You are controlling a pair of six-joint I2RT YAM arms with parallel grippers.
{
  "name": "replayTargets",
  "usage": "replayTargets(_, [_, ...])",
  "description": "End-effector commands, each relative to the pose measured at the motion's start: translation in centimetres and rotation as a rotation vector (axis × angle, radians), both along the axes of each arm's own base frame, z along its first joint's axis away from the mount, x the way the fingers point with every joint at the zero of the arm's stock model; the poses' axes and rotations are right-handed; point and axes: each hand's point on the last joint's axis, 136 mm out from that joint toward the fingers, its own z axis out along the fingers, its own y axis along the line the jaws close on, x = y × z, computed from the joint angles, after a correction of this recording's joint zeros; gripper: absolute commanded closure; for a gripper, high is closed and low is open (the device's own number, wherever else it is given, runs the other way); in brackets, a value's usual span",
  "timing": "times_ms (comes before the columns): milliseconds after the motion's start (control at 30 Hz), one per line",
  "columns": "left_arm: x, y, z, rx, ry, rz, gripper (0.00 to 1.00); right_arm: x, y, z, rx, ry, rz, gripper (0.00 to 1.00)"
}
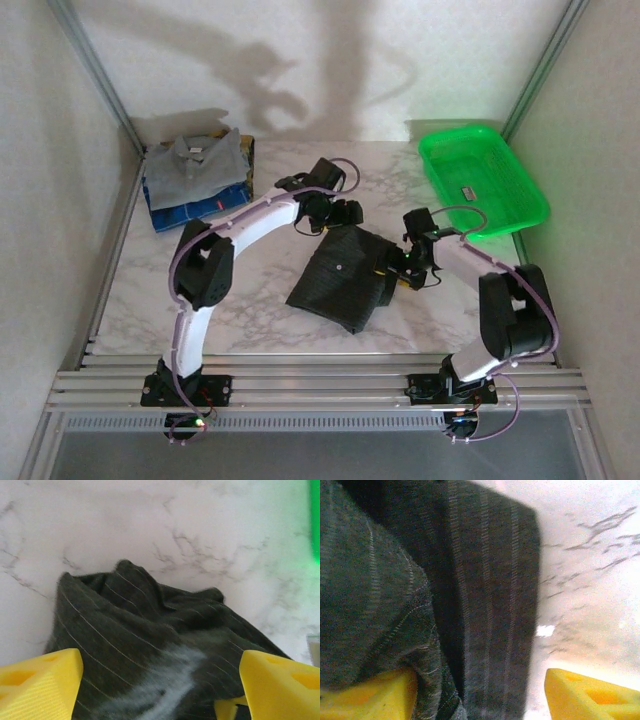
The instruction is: Fold and stack the long sleeve shirts
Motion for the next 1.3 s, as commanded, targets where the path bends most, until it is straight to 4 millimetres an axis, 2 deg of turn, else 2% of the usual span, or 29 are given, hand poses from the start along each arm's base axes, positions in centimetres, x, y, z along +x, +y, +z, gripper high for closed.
replayTargets(0, [0.6,0.8,-2.1,0.164,-0.036,0.003,0.22,-0.1,-2.6,-2.2,-0.169,0.094,-0.055,0.37])
replayTargets(133, [0.4,3.6,-6.2,0.341,0.006,0.059,0.27,-0.3,-3.2,-3.0,-0.204,0.124,-0.097,0.38])
replayTargets(233, [0.3,5.9,-8.2,0.450,0.012,0.089,0.27,-0.1,-3.1,-2.7,-0.191,0.114,-0.099,0.37])
replayTargets(400, [0.6,8.3,-9.1,0.538,0.001,0.132,0.24,0.3,-1.6,-2.1,-0.108,0.085,-0.061,0.36])
replayTargets(500, [1.0,8.5,-9.2,0.521,-0.005,0.148,0.20,0.2,-0.6,-2.1,-0.044,0.079,-0.044,0.38])
replayTargets(667, [1.3,6.3,-8.7,0.406,-0.019,0.121,0.10,0.5,0.8,-1.9,0.024,0.048,-0.013,0.39])
replayTargets(800, [2.1,4.7,-5.8,0.285,-0.058,0.146,0.02,1.4,2.2,-1.1,0.084,0.018,0.028,0.40])
replayTargets(900, [3.5,4.4,-1.5,0.202,-0.117,0.189,0.00,1.7,2.8,-0.8,0.094,0.016,0.052,0.41])
replayTargets(1000, [4.9,5.0,4.1,0.111,-0.190,0.241,0.00,1.5,3.1,-1.1,0.094,0.035,0.061,0.42])
replayTargets(1133, [5.1,6.4,10.4,0.025,-0.271,0.275,0.00,1.6,4.0,-1.0,0.112,0.036,0.077,0.44])
replayTargets(1267, [3.8,8.3,13.8,0.005,-0.310,0.289,0.01,1.9,5.1,-0.7,0.103,0.041,0.104,0.46])
